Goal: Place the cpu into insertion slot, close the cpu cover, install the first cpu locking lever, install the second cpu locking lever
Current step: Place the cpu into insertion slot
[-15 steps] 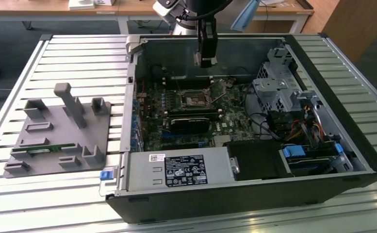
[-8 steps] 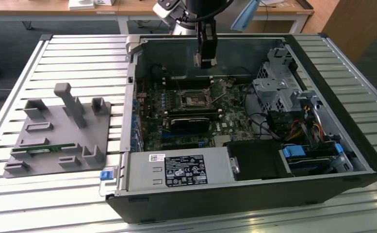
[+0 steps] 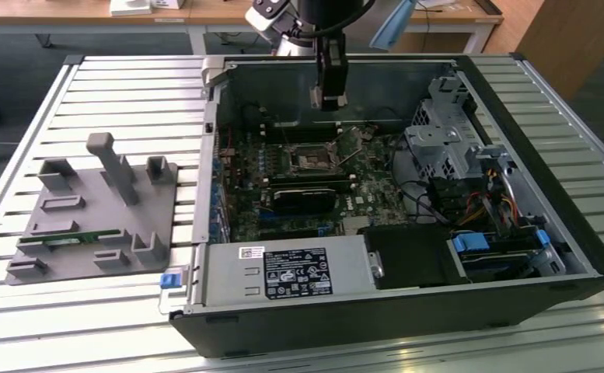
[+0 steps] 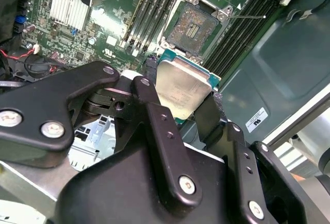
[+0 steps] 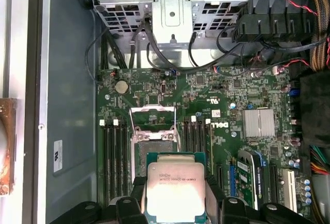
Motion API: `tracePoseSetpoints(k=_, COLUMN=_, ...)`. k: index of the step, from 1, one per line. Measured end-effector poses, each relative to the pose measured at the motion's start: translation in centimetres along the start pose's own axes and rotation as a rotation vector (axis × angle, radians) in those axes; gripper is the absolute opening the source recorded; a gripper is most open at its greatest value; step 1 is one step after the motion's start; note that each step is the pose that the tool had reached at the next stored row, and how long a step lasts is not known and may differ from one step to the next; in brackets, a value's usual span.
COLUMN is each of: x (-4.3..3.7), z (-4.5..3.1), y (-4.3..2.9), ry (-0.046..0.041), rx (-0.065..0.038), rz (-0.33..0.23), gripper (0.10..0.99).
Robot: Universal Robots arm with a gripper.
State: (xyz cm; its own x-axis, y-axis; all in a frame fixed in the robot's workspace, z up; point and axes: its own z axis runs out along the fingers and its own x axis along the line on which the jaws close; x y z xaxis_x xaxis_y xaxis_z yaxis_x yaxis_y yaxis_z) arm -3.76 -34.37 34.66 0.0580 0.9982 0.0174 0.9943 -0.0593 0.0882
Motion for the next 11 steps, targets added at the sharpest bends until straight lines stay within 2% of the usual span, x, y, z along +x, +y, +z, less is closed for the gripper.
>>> tracePoseSetpoints(k=11, x=-0.01, z=0.28, y=-0.03, ry=0.0000, rx=0.000, rz=0.000, gripper=0.537)
